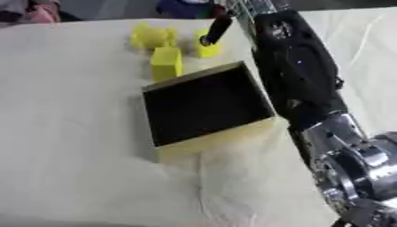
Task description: Pick up objects on the table and place them in the box.
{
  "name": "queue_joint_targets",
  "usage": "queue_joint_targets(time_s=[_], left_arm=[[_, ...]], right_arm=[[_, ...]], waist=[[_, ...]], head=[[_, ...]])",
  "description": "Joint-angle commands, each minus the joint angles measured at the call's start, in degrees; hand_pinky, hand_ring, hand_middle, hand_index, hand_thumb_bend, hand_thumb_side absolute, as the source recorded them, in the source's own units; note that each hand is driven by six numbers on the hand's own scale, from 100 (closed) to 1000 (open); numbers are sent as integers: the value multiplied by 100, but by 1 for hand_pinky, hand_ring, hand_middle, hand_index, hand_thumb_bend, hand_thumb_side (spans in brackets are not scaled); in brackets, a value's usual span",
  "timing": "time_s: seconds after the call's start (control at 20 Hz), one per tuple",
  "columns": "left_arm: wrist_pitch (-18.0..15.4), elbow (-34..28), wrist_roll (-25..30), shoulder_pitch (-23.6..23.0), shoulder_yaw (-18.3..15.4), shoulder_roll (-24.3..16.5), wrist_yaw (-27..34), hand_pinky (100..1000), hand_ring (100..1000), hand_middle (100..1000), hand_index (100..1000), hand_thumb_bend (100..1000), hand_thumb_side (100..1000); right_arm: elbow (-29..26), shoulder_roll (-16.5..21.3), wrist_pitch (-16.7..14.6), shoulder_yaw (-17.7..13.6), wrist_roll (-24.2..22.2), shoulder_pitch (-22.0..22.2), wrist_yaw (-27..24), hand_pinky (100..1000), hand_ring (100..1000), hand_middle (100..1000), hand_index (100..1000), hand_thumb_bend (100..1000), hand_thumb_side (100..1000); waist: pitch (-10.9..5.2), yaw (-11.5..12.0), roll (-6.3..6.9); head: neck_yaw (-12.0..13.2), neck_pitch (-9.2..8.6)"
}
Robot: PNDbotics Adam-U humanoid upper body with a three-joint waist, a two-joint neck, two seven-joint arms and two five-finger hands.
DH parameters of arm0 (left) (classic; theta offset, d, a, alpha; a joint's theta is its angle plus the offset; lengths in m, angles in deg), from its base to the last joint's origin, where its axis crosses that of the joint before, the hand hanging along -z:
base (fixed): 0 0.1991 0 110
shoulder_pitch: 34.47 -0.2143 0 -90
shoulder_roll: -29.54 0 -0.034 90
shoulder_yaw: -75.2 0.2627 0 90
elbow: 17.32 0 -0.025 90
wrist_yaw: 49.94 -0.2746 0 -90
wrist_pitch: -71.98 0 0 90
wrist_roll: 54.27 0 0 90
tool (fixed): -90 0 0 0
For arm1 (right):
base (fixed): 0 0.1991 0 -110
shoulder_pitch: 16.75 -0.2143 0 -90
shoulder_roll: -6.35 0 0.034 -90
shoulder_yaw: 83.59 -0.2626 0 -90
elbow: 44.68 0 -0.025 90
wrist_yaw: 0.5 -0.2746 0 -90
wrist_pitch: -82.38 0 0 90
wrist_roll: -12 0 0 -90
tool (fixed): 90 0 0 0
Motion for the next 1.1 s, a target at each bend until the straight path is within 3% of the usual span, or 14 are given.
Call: queue_joint_targets(time_s=[0.05,0.4,1.1], left_arm=[[-3,-78,17,47,-40,-207,6,725,725,746,947,164,623],[-2,-78,25,52,-39,-212,8,724,725,745,947,155,614],[-1,-78,31,77,-31,-209,20,721,725,745,947,147,615]], right_arm=[[-119,112,34,54,-72,-190,140,892,941,955,1000,341,404],[2,91,103,67,-170,-273,221,896,935,949,1000,324,361],[861,-15,144,33,-292,-442,379,896,936,939,1000,333,412]], waist=[[-135,-3,6],[-128,-15,-8],[-78,9,6]], head=[[29,7],[24,9],[16,-15]])
